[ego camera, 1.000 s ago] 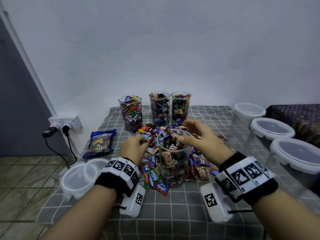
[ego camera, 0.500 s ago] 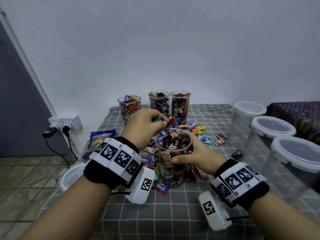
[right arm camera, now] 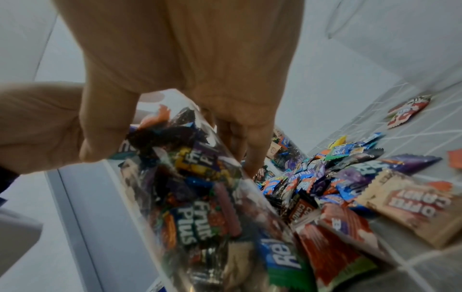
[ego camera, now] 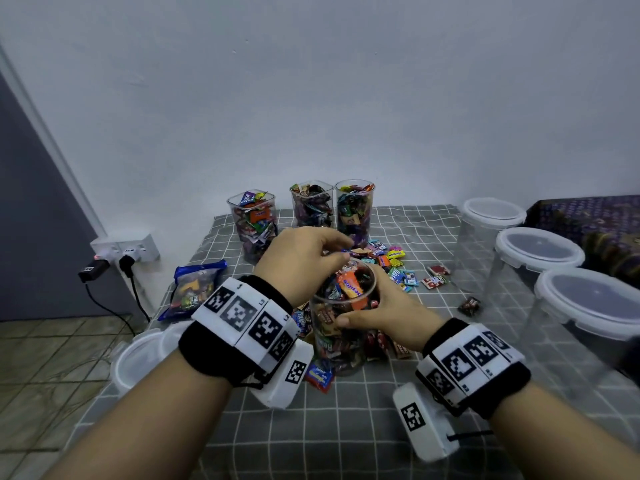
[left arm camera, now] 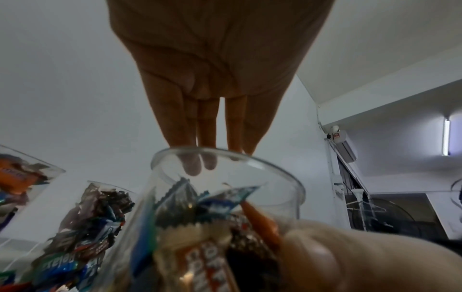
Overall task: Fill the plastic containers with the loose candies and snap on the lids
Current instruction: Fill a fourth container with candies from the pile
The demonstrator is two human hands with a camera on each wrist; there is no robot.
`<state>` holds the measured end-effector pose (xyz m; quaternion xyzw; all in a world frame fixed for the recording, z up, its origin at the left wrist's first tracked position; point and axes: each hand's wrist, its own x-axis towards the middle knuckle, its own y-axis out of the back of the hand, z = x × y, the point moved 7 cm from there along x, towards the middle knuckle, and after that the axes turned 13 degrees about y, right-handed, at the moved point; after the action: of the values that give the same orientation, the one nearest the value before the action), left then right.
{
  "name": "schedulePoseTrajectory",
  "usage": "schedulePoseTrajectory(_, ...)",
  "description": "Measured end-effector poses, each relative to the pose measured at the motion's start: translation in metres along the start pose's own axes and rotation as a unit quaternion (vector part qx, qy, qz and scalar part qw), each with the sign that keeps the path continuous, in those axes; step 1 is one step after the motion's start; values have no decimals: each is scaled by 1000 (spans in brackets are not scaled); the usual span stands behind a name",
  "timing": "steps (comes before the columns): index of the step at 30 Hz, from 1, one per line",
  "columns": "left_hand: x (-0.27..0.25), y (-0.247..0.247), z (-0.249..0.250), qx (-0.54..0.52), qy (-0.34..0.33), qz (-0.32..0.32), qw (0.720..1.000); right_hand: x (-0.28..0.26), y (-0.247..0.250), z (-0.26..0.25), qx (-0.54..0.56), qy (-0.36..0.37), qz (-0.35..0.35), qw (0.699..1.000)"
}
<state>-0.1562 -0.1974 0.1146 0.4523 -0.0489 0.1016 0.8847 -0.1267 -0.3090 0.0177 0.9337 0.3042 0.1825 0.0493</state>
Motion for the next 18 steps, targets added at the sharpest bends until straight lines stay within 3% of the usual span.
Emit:
schedulePoseTrajectory(7, -4, -28, 7, 155, -17, -54, 986, -1, -1, -4, 5, 17, 4, 1000)
schedulePoseTrajectory(10, -5, -23, 5, 82, -17, -43, 996, -1, -1, -4, 9, 19, 4, 1000)
schedulePoseTrajectory(15, -8, 3, -2, -56, -16, 51, 997, -3, -2, -3, 6, 3, 0, 1000)
schedulePoseTrajectory(18, -6, 15, -19, -86, 13, 88, 992, -4, -1, -3, -14, -6, -15, 1000)
